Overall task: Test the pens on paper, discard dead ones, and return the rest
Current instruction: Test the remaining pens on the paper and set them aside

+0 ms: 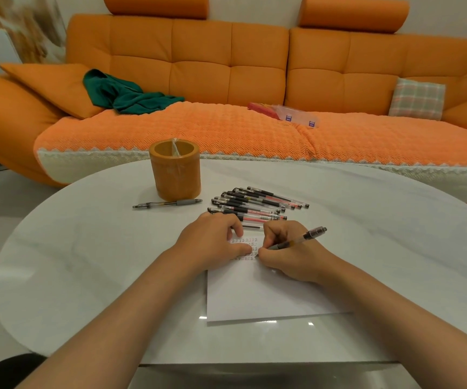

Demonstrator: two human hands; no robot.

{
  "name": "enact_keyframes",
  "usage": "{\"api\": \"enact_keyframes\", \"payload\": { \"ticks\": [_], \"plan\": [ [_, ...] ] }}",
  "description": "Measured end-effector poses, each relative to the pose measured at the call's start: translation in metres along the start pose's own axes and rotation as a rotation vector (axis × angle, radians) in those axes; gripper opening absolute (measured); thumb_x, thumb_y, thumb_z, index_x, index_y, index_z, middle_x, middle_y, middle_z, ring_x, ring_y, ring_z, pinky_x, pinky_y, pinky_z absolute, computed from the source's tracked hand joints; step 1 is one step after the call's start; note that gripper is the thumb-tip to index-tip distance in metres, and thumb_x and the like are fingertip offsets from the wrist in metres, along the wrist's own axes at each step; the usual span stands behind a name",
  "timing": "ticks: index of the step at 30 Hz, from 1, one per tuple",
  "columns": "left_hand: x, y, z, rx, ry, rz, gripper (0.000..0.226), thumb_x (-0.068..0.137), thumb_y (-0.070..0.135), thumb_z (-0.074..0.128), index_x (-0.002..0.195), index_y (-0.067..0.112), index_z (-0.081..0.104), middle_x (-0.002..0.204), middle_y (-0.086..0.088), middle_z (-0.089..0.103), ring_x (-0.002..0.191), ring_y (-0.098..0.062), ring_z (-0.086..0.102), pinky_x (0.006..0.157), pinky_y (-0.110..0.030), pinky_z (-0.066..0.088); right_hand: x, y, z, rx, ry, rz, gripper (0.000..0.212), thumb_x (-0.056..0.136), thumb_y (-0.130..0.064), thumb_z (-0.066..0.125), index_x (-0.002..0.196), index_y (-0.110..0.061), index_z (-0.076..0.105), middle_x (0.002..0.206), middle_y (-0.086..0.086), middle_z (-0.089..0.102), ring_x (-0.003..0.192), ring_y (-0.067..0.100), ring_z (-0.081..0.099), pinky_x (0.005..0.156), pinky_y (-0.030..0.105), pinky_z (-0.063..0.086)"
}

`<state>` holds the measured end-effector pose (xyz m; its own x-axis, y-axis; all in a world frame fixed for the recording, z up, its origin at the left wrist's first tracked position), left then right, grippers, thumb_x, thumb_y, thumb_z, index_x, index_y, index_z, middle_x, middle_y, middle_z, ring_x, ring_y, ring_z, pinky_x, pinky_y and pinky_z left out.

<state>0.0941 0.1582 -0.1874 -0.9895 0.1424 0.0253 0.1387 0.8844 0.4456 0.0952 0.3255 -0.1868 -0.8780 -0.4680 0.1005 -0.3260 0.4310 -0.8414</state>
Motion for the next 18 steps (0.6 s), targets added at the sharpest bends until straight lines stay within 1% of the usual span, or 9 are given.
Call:
{"api": "enact_keyframes", "payload": {
  "ticks": [3, 8, 12, 18],
  "plan": [
    [-0.0003, 0.002, 0.0005, 0.009, -0.005, -0.001, 0.036, 0.078, 0.063, 0.071, 0.103, 0.041, 0.058, 0.092, 0.017, 0.056, 0.096, -0.008, 0.047, 0.069, -0.027, 0.043, -0.0002, -0.0004, -0.0008, -0.008, 0.013, -0.009, 0.021, 0.071, -0.009, 0.066, 0.068, 0.001, 0.047, 0.051, -0.003, 0.051, 0.052, 0.014, 0.045, 0.052, 0.032, 0.035],
    [-0.0017, 0.0015, -0.0003, 0.006, 0.001, 0.008, 0.035, 0.079, 0.062, 0.071, 0.104, 0.04, 0.059, 0.092, 0.018, 0.056, 0.097, -0.009, 0.046, 0.07, -0.028, 0.043, -0.0015, 0.0003, -0.0019, 0.038, 0.025, -0.005, 0.02, 0.076, 0.002, 0.065, 0.067, 0.002, 0.048, 0.053, 0.007, 0.052, 0.053, 0.017, 0.047, 0.053, 0.033, 0.036],
    [-0.0013, 0.0021, -0.0009, 0.001, -0.008, 0.004, 0.035, 0.079, 0.062, 0.071, 0.103, 0.041, 0.058, 0.093, 0.018, 0.056, 0.097, -0.009, 0.047, 0.071, -0.028, 0.044, -0.0013, 0.0019, -0.0016, 0.007, 0.021, -0.018, 0.02, 0.075, 0.0, 0.067, 0.067, 0.001, 0.049, 0.053, 0.001, 0.054, 0.053, 0.014, 0.047, 0.054, 0.032, 0.038],
    [-0.0021, 0.0016, -0.0003, -0.01, -0.004, 0.001, 0.035, 0.079, 0.062, 0.072, 0.102, 0.04, 0.058, 0.091, 0.018, 0.056, 0.096, -0.008, 0.046, 0.07, -0.027, 0.043, -0.0008, 0.0031, -0.0017, 0.026, -0.012, 0.001, 0.022, 0.076, 0.002, 0.068, 0.069, 0.006, 0.047, 0.054, 0.006, 0.055, 0.054, 0.015, 0.047, 0.053, 0.033, 0.036]
  ]
}}
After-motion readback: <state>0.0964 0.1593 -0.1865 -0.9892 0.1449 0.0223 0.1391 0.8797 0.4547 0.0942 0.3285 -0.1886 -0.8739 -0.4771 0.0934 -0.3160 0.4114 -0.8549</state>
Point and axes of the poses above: each hand's wrist, its own x-axis towards the middle knuckle, its own z-axis out of the palm, y = z × x, the point moved 5 cm from there along x, towards the middle knuckle
